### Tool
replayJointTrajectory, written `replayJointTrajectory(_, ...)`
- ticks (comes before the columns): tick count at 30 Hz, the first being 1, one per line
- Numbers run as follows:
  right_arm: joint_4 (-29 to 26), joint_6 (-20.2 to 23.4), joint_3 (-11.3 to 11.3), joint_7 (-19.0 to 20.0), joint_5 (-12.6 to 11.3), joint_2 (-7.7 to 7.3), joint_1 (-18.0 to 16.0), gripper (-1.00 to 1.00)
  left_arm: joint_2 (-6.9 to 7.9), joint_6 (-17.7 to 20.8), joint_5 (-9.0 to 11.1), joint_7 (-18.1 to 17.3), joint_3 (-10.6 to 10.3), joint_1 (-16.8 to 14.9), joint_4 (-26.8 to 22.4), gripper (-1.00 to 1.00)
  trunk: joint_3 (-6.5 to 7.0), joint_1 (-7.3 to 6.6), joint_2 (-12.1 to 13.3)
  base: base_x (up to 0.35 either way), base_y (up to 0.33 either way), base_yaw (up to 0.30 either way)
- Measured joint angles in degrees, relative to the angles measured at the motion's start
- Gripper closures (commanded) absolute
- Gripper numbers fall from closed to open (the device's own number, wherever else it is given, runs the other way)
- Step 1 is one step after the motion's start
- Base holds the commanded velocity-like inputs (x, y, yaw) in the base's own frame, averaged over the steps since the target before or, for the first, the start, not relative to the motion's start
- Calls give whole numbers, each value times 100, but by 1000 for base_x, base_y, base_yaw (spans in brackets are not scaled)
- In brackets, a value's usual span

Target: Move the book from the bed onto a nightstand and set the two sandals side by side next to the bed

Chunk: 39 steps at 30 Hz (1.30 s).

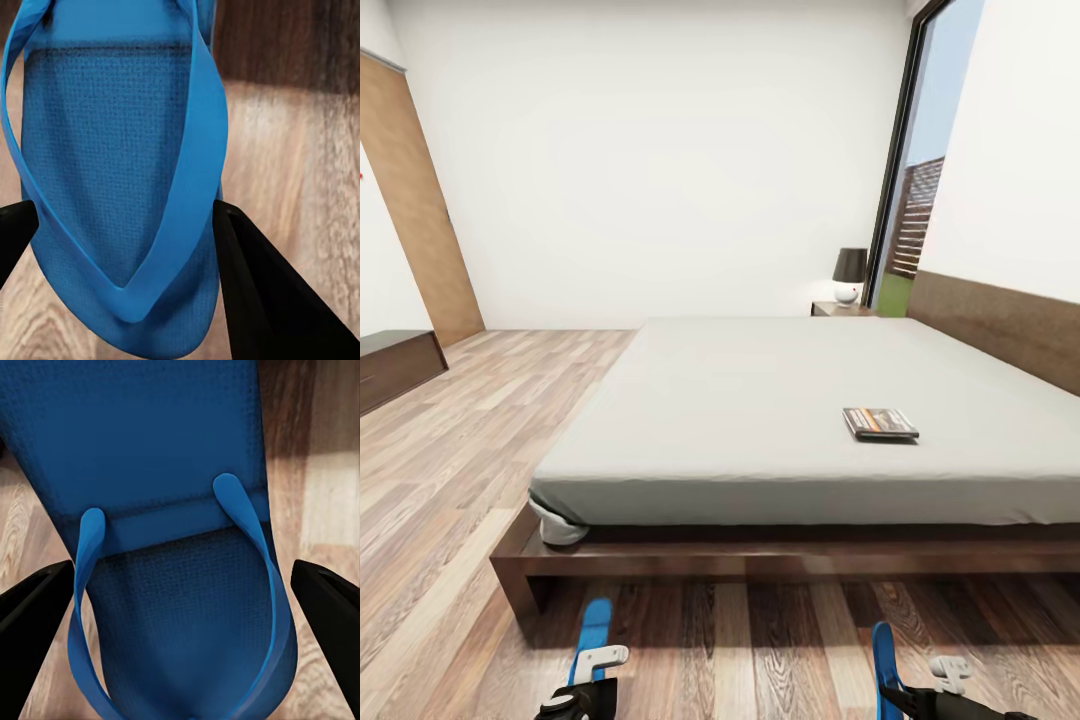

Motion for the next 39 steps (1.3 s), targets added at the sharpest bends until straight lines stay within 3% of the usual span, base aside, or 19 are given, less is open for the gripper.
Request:
replayJointTrajectory(5, 0, -3, 0, -2, 0, 0, 0, 100, 32, 110, 4, -3, 1, -47, -17, 100, -106, 33, -46, 0, 0, 0)
replayJointTrajectory(8, 0, -11, 0, -16, -1, 0, 0, 100, 55, 1175, 4, -35, 1, -136, -600, 100, -172, 41, -51, 0, 0, 0)
replayJointTrajectory(10, 0, -11, 0, -17, -1, 0, 0, 100, 65, 1461, -1, -41, 4, -151, -846, 100, -217, 46, -53, 0, 0, 0)
replayJointTrajectory(18, -68, 214, -122, 21, -51, -1, -1, 100, 83, 1597, 22, -56, 5, -158, -942, 100, -394, 67, -64, 0, 0, 0)
replayJointTrajectory(21, -172, 1065, -215, 39, -209, -87, -7, 100, 80, 1594, 23, -58, 10, -158, -943, 100, -461, 74, -68, 0, 0, 0)
replayJointTrajectory(24, -623, 1709, -252, 397, -449, -347, -12, 100, 72, 1593, 24, -61, 5, -158, -943, 100, -527, 82, -72, 0, 0, 0)
replayJointTrajectory(27, -823, 2079, -260, 949, -1010, -601, -11, 100, 68, 1592, 24, -62, -2, -158, -943, 100, -594, 89, -76, 0, 0, 0)
replayJointTrajectory(30, -913, 2349, -266, 1170, -1522, -763, -11, 100, 63, 1587, 24, -63, -6, -158, -943, 100, -660, 97, -80, 0, 0, 0)
replayJointTrajectory(35, -951, 2417, -279, 1229, -1666, -927, -8, 100, 40, 1576, 24, -62, -18, -158, -943, 100, -771, 110, -87, 0, 0, 0)
replayJointTrajectory(39, -955, 2427, -553, 1230, -1709, -952, -10, 100, 34, 1576, 23, -62, -20, -158, -943, 100, -860, 121, -92, 0, 0, 0)
